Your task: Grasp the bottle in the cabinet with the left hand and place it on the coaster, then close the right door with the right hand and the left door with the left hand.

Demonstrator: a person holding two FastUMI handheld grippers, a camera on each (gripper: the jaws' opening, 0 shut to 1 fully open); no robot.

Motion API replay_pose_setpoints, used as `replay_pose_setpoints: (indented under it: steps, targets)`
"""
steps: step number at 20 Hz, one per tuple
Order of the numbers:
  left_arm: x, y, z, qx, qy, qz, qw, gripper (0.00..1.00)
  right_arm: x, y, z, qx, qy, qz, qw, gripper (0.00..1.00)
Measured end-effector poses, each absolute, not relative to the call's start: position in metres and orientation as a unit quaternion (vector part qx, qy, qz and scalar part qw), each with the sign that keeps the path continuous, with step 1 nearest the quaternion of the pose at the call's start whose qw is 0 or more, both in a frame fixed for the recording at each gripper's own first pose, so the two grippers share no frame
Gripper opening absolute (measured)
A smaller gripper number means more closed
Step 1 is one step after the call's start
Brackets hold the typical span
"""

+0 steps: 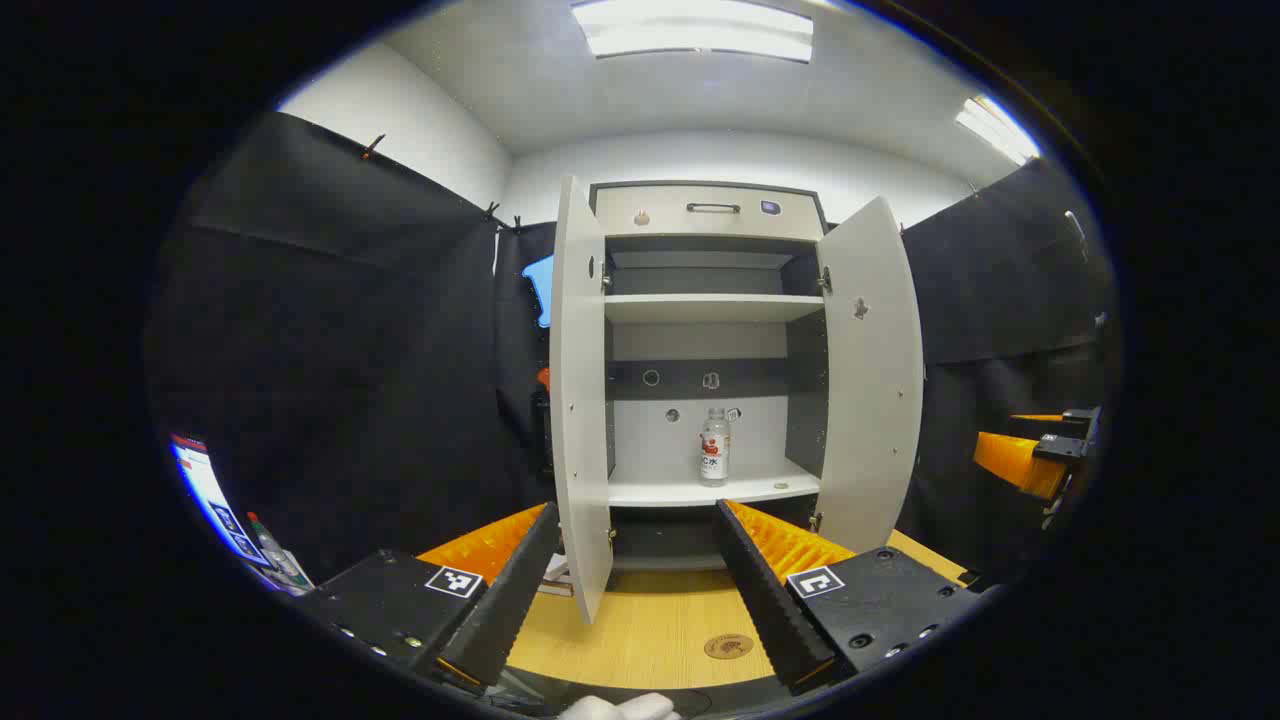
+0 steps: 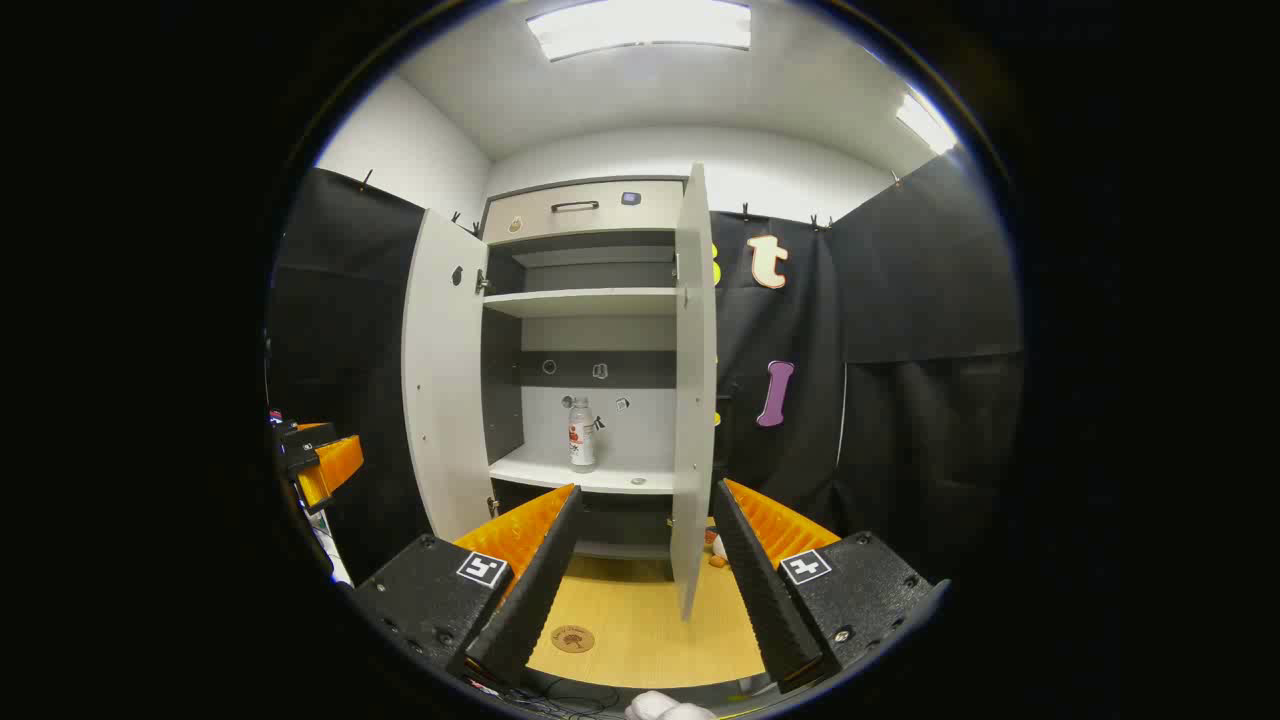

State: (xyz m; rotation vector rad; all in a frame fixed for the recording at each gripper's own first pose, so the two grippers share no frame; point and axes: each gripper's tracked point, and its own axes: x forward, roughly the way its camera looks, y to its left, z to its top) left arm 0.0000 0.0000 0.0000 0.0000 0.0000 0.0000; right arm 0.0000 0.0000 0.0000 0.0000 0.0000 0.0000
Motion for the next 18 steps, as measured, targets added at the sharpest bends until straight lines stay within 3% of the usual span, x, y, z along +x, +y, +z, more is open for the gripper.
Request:
replay_pose_setpoints:
  steps: [11, 18]
  targets:
    - [0.003, 0.008, -0.003, 0.003, 0.003, 0.008, 1.000, 0.95, 0.010, 0.007, -0.003, -0.005, 0.004, 0.009, 1.000, 0.82]
    - [0.060, -0.032, -0.007, 0.020, 0.001, -0.005, 1.000, 0.94, 0.031, -0.014, -0.008, -0.006, 0.018, 0.016, 1.000, 0.82]
